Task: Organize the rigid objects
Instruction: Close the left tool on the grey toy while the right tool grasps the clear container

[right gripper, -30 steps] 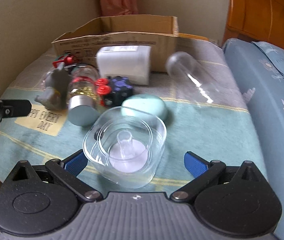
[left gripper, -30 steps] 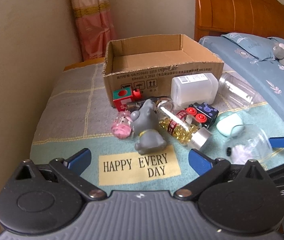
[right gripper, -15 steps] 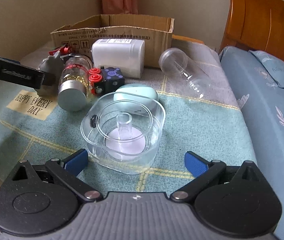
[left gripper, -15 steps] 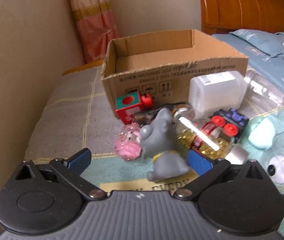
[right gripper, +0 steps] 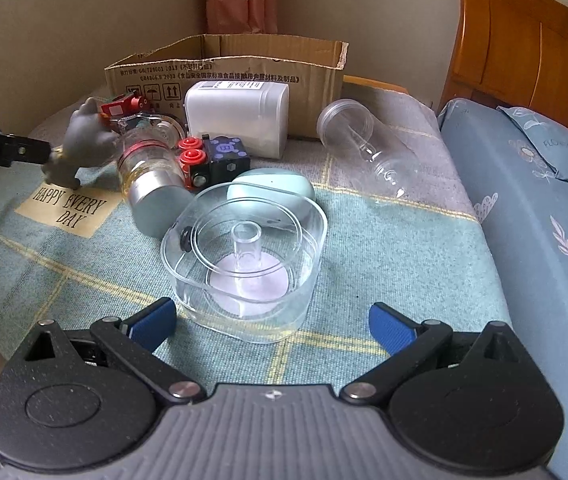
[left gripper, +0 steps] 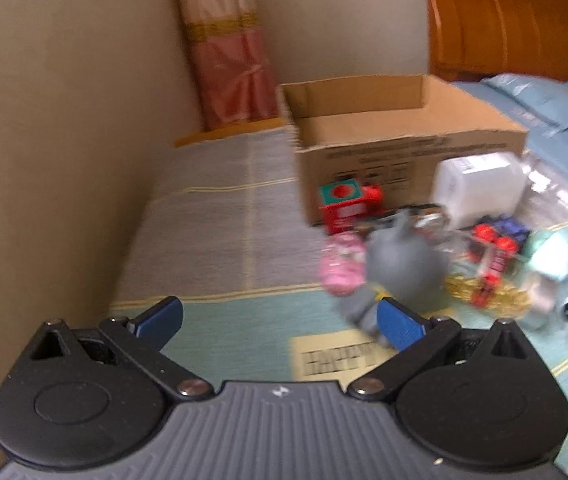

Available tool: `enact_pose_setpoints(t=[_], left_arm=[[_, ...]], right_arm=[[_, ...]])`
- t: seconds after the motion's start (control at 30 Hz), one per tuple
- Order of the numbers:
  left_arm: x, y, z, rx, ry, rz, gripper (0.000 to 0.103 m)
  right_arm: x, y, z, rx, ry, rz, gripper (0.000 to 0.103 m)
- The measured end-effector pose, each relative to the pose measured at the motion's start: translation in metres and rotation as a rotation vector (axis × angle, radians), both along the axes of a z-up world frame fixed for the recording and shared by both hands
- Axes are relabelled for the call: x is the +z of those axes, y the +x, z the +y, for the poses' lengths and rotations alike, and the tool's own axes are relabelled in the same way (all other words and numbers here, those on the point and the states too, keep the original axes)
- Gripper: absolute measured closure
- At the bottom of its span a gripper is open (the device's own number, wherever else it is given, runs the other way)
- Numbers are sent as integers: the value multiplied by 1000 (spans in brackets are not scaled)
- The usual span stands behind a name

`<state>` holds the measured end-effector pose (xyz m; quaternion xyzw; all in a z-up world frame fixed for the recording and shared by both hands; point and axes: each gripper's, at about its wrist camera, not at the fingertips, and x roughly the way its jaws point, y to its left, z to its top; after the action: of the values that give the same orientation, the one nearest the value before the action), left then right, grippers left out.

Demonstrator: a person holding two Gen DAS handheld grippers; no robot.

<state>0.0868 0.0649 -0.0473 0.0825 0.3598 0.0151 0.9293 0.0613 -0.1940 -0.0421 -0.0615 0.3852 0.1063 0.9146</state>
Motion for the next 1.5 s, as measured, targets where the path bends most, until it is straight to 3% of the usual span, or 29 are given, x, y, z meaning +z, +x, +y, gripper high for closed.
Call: enact_pose_setpoints(t=[0.07, 0.23, 0.37, 0.53, 0.87, 1.17, 1.5], left_arm=[[3, -2, 4, 8, 18, -1, 1], [14, -11, -2, -59, -60, -14, 1], [7, 0, -17, -103, -78, -1, 1], [-13, 13, -23, -115, -56, 41, 1], [-19, 14, 16, 15, 73, 52, 1], [-12, -20, 8, -138, -65, 66, 1], [-33, 8, -18, -172, -94, 92, 1]], right_arm=[[0, -1, 0, -2, 2, -5, 0], [-1, -2, 0, -7, 3, -10, 0], [-1, -3, 0, -4, 3, -14, 0], [-1, -3, -1, -5, 3, -15, 0], [-1, -4, -1, -4, 3, -14, 0], [0, -3, -1, 6, 3, -15, 0], [0, 1, -1, 38, -1, -2, 0]])
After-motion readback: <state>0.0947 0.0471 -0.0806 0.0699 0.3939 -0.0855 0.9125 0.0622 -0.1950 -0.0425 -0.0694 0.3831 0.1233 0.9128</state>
